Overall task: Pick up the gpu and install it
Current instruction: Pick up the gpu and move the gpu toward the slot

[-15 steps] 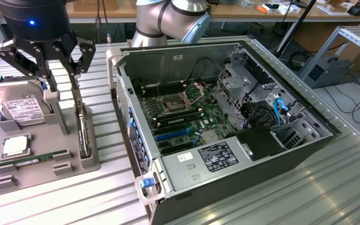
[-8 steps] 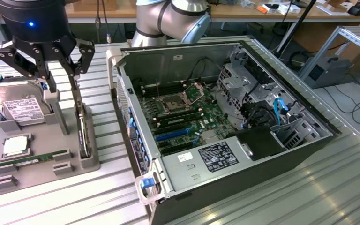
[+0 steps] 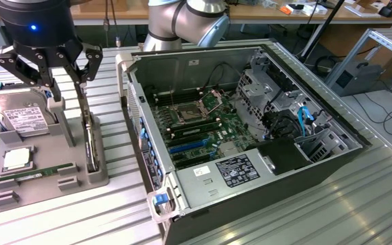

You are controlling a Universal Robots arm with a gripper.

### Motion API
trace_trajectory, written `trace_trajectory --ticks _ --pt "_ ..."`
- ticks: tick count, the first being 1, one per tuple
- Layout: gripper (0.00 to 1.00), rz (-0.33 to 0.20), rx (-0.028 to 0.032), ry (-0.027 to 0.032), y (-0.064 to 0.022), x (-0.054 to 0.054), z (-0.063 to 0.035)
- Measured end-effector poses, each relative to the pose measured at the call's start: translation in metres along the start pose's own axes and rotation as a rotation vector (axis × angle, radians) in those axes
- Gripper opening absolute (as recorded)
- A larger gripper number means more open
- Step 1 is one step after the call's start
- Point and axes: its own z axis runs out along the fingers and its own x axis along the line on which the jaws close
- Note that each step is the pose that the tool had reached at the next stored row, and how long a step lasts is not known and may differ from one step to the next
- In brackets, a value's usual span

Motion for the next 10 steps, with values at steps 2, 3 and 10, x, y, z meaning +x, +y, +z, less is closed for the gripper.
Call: trace_trajectory --ticks 2,3,10 --pt "0.42 0.0 0.0 0.0 0.0 0.0003 0.0004" --pt "0.42 0.0 0.0 0.0 -0.0001 0.0005 0.0006" --pt "0.42 0.0 0.0 -0.0001 -0.0002 0.0018 0.0021"
